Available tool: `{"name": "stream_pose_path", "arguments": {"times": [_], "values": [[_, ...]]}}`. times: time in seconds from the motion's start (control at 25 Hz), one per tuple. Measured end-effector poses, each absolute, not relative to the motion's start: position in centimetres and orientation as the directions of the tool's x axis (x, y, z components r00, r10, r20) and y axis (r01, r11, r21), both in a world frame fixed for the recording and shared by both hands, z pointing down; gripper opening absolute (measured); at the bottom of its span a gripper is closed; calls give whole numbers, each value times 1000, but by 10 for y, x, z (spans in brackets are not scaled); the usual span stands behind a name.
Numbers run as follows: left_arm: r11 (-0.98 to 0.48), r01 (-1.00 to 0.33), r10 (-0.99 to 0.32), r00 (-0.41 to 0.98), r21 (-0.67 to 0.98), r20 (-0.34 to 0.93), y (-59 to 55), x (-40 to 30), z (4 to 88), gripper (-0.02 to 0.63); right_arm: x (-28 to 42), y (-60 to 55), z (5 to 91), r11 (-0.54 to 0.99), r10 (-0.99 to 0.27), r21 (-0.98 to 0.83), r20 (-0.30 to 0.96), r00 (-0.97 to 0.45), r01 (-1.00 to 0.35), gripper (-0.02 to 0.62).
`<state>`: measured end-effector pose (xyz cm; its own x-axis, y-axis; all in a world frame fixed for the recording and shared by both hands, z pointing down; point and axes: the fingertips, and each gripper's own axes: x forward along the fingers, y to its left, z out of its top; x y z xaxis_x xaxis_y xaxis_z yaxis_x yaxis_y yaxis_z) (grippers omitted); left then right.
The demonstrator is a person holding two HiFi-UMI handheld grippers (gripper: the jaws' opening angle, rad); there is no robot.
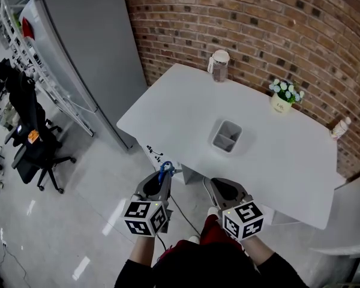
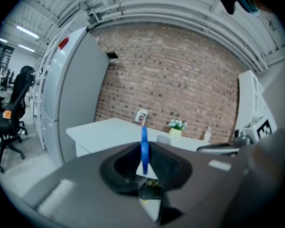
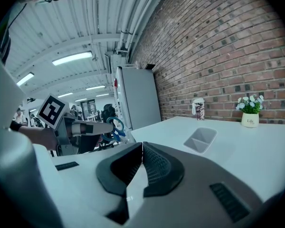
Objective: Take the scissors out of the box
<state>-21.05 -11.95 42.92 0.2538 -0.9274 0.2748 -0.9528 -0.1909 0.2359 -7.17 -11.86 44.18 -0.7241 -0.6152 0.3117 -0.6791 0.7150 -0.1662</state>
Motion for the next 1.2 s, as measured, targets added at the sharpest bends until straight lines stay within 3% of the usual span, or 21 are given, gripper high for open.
{"name": "stream_pose_path", "arguments": {"times": [1.2], "values": [[-177, -954, -913, 252, 243, 321, -60, -220, 458, 48, -61, -76, 454, 665, -653, -159, 352, -671, -730, 8]]}}
